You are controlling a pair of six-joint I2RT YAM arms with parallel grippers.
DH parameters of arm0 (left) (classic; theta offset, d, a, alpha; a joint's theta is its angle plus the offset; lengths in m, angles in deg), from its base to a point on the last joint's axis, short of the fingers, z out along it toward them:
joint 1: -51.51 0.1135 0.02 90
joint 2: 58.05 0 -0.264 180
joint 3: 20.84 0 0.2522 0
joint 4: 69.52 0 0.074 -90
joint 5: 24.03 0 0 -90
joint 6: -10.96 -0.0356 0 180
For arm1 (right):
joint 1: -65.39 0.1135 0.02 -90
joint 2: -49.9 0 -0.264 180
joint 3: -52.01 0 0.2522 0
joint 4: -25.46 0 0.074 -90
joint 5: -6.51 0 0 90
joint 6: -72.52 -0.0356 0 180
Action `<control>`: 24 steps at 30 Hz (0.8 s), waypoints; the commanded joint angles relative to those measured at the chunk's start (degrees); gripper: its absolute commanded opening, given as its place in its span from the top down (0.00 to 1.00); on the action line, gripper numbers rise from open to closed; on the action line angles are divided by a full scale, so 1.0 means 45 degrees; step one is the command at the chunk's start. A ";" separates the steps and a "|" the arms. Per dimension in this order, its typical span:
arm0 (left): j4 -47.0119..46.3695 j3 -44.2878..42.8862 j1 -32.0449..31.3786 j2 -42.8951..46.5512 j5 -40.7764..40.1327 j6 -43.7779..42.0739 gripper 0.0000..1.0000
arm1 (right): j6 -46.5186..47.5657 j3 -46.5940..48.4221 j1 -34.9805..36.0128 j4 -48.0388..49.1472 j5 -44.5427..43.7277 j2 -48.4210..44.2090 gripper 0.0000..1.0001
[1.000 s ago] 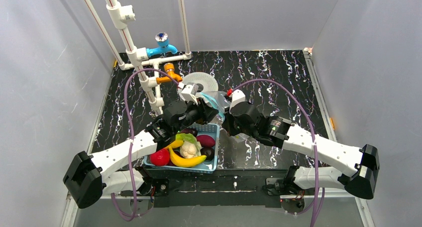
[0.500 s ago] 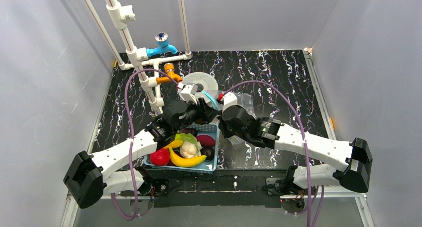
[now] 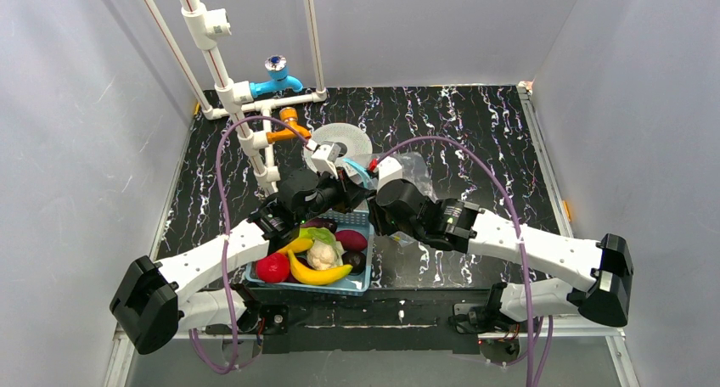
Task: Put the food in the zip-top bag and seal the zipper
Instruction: Open the zipper of the food storage bag.
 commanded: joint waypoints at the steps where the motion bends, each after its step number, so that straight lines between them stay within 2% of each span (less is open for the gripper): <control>1: -0.0157 -0.0340 0.0075 0.0221 -0.0156 -0.0299 1.00 | 0.0100 0.2186 0.0071 -0.2440 -0.0532 -0.0054 0.36; 4: -0.0036 -0.0466 0.0096 0.0248 -0.0159 -0.0217 1.00 | -0.0035 0.3484 0.0069 -0.4218 -0.1077 0.0193 0.30; 8: 0.0024 -0.0488 0.0123 0.0234 -0.0130 -0.0013 1.00 | -0.0441 0.4461 0.0066 -0.5300 -0.2490 0.0944 0.31; 13: -0.0084 -0.0403 0.0134 0.0287 -0.0196 0.0040 1.00 | -0.1175 0.5604 0.0085 -0.6252 -0.3089 0.2428 0.44; 24: 0.0051 -0.0463 0.0123 0.0372 -0.0335 0.0034 1.00 | -0.1831 0.4729 0.0716 -0.4515 -0.3621 0.2956 0.46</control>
